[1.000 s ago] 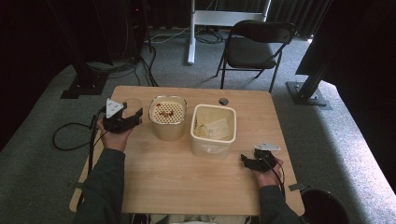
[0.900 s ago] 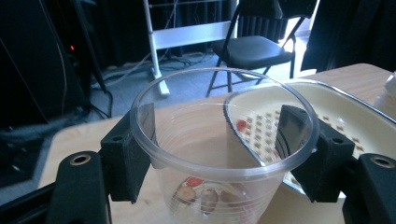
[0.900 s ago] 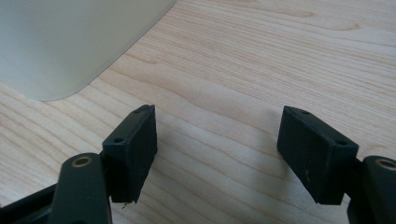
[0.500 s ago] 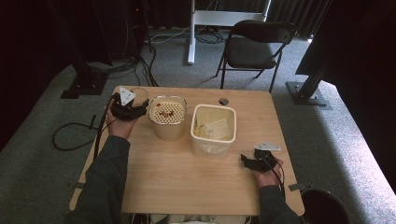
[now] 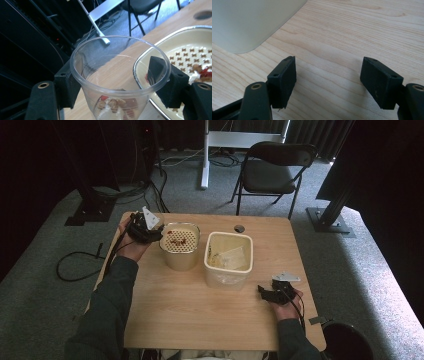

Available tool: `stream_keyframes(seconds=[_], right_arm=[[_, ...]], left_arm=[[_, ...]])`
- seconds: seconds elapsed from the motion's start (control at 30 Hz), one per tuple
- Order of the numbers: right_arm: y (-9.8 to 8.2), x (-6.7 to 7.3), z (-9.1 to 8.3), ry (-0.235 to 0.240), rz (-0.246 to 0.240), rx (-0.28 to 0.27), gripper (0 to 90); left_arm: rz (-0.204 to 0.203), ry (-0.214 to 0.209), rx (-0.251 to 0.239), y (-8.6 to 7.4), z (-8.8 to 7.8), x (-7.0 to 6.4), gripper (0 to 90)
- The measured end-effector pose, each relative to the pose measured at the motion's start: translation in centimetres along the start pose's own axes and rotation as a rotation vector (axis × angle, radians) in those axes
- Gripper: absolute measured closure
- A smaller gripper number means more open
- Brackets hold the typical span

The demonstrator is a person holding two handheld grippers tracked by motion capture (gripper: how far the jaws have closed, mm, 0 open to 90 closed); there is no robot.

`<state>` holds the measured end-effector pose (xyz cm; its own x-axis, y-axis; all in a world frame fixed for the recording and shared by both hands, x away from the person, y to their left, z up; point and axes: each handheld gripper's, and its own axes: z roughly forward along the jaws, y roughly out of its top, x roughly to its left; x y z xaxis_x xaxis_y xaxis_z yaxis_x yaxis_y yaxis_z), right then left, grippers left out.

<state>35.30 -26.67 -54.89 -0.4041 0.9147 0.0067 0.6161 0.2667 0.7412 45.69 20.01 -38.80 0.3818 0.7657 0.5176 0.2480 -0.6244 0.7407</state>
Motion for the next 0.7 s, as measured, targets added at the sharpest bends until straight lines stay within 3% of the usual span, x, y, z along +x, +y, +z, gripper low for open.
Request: stream_keyframes(seconds=[0.2, 0.4, 0.57, 0.7], right_arm=[[0.0, 0.1, 0.0, 0.003, -0.001, 0.0, 28.3], [0.0, 0.1, 0.0, 0.005, -0.003, -0.001, 28.3], [0.0, 0.1, 0.0, 0.005, -0.003, 0.0, 28.3], [0.0, 0.1, 0.0, 0.006, -0.004, -0.001, 28.3]], left_arm=[[0.174, 0.042, 0.034, 0.6, 0.1, -1.0, 30.5], [0.298, 0.08, 0.05, 0.7, 0.2, -2.2, 30.5], [0.444, 0.131, 0.079, 0.2, 0.6, -3.6, 30.5], [0.479, 0.147, 0.08, 0.1, 0.7, -3.9, 30.5]])
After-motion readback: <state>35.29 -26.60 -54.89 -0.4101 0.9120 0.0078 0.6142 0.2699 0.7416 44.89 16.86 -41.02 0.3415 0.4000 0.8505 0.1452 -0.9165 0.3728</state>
